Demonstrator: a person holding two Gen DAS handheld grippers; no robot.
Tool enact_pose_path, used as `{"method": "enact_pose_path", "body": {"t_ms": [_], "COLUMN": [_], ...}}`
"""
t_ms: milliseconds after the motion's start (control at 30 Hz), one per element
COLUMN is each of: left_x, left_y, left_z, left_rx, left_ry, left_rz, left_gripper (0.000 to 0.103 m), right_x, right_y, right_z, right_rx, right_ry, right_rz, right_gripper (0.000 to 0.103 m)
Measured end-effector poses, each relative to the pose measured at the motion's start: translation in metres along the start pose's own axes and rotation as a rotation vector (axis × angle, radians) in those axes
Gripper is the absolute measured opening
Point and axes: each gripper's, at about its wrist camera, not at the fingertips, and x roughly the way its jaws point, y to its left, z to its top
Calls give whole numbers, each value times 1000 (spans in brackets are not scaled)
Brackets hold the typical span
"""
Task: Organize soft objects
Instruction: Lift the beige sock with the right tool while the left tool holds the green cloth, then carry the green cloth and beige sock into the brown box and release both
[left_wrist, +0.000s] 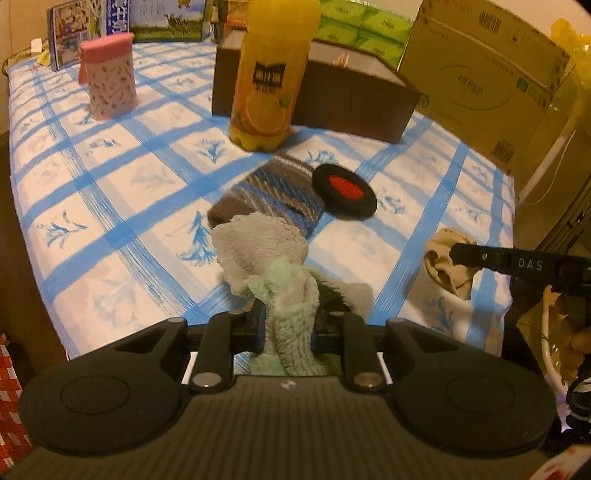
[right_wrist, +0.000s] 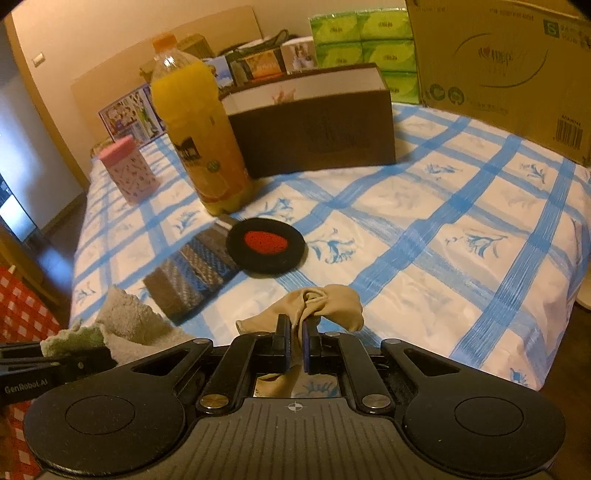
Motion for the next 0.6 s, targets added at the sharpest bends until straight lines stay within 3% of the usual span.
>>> {"method": "enact_pose_path", "body": {"t_ms": [367, 600], "left_x": [-49, -69], "left_y": [12, 33], "left_z": [15, 45], "left_rx": [-24, -41], "left_ry": [-112, -188], "left_rz": [19, 48], "left_gripper": [18, 18], "right_x": [-28, -31], "right_y": [10, 10], "right_z": [13, 39], "right_rx": [-11, -42], "right_ry": [-44, -86], "right_rz": [69, 92], "right_gripper": [6, 6]}}
